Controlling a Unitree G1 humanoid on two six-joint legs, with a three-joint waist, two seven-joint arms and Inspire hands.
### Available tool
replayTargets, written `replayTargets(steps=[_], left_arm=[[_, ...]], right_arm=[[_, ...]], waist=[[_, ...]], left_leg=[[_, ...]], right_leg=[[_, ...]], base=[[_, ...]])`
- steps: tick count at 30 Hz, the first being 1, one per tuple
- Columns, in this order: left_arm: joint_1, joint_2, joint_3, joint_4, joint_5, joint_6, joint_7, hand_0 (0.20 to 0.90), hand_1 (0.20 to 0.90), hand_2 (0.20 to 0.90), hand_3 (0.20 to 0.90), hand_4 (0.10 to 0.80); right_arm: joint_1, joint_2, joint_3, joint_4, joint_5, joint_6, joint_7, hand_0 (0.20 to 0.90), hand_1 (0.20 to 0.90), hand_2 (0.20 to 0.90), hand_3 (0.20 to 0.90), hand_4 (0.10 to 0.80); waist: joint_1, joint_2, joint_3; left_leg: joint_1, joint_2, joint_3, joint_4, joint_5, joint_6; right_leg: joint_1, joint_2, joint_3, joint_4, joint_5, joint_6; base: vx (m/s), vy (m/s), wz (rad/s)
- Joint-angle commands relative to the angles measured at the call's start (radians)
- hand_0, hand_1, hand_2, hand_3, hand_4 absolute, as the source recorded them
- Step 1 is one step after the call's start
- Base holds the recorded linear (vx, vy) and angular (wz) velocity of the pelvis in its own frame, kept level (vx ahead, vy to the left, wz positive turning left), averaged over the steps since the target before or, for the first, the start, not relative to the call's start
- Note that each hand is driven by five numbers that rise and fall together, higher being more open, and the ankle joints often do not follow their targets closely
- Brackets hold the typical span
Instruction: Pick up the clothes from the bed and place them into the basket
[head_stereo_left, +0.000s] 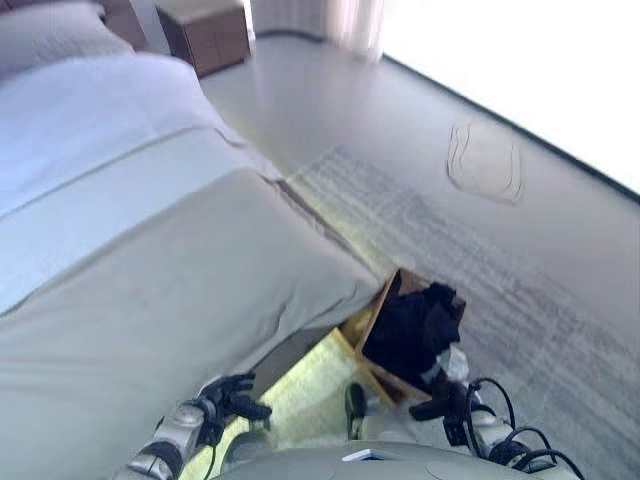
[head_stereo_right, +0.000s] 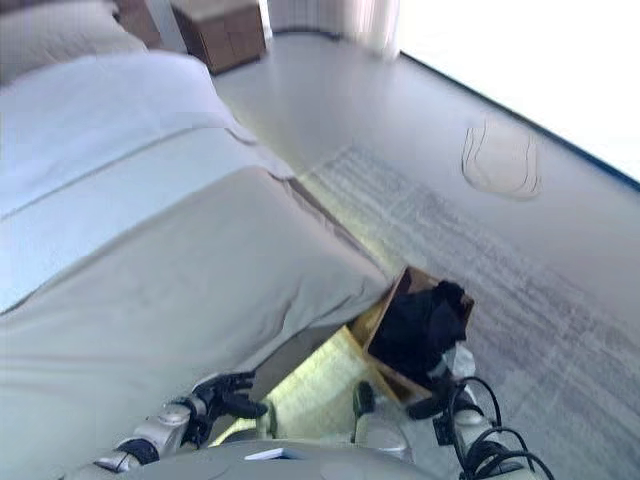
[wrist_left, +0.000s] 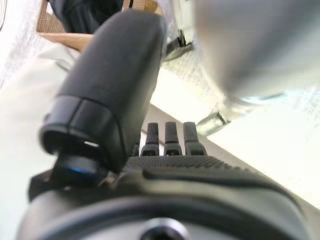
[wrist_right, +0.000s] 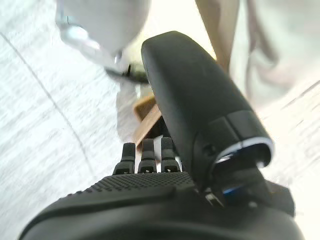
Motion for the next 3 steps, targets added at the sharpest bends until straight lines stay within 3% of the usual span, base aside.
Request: replayTargets(steps=[1, 3], left_arm=[[-0.03, -0.014, 0.032, 0.083, 0.038, -0.027, -0.022, 0.9, 0.9, 0.9, 0.9, 0.8], [-0.028, -0.024, 0.041, 0.101, 0.048, -0.014, -0.024, 0.9, 0.9, 0.9, 0.9, 0.8]], right_arm=[[-0.042, -0.015, 0.021, 0.051, -0.005, -0.018, 0.101, 0.9, 0.9, 0.9, 0.9, 0.8], [-0.032, 0.006, 0.023, 0.085, -0.047, -0.007, 0.148, 0.9, 0.9, 0.9, 0.9, 0.8]], waist=[[0.024, 0.029, -0.008], [0.024, 0.033, -0.02]], left_leg=[[0.059, -0.064, -0.008, 0.017, -0.123, 0.052], [0.072, -0.065, -0.004, 0.014, -0.127, 0.054]], right_leg=[[0.073, 0.04, -0.073, 0.031, -0.076, -0.008], [0.087, 0.04, -0.076, 0.03, -0.083, -0.009]], base=[[0.029, 0.094, 0.01], [0.014, 0.071, 0.01]])
